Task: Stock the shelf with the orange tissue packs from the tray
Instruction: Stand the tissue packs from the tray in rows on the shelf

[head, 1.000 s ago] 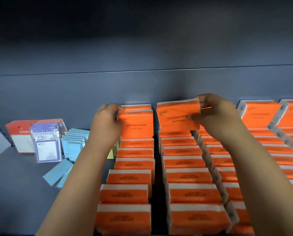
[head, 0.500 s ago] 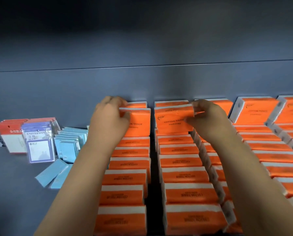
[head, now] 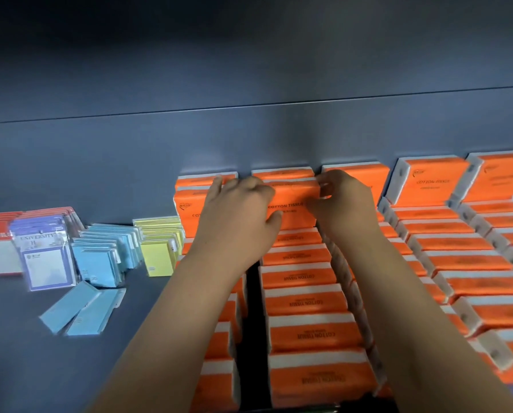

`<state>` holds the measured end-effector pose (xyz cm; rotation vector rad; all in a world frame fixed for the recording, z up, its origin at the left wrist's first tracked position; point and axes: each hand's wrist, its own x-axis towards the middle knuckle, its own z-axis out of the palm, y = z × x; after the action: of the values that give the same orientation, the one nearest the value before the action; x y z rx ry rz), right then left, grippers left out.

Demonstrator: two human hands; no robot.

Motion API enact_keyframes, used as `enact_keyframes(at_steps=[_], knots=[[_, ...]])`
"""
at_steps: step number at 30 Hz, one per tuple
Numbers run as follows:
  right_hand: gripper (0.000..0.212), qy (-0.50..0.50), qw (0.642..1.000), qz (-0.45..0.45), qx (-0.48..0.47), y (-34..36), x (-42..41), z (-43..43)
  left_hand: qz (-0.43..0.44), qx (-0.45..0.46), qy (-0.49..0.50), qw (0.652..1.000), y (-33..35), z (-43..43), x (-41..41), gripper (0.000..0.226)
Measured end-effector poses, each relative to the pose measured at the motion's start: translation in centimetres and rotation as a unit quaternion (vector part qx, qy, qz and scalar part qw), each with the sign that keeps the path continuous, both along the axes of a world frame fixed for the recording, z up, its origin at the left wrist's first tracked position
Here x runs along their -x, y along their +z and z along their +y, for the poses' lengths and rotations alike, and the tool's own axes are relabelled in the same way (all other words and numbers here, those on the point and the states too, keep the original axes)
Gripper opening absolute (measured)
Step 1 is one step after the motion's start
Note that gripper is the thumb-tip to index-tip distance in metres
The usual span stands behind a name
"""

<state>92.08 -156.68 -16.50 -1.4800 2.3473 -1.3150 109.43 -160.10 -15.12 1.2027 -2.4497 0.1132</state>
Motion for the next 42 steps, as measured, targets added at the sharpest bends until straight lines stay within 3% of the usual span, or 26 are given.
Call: enact_keyframes(at_steps=[5,10,17,22,34,39,42], knots=[[0.028,-0.005,1.0,-0.019,-0.002,0.0,0.0,0.0,-0.02,-0.002,0.013,1.0,0.1,0.4,0.3,0.043],[0.015,-0.017,1.0,-0.018,-0.009,1.1,-0.3,1.4,-0.013,0.016,0.026,0.999,0.7,1.1,0.9,0.05],[0.033,0.033,0.996,0.066,0.048,1.6,-0.8,6.6,0.03,0.031,0.002,0.999,1.1,4.3,3.5,0.068],[0.051,0.03,0.995,0.068,0.062,1.5,2.0,14.8,0.025,0.041,-0.02,0.999,2.7,10.3,6.3,0.07],[0.044,-0.201,0.979,0.017,0.039,-3.5,11.3,36.3,-0.01,0.024,-0.25,0.968,-1.0,28.1,18.4,0.056],[0.054,-0.27,0.962,-0.041,-0.019,-6.9,13.2,43.8,-0.04,-0.054,-0.331,0.941,-3.6,34.0,23.2,0.06],[0.054,-0.312,0.945,-0.083,-0.05,-9.5,14.1,47.5,-0.08,-0.113,-0.361,0.922,-5.5,36.6,25.8,0.047]])
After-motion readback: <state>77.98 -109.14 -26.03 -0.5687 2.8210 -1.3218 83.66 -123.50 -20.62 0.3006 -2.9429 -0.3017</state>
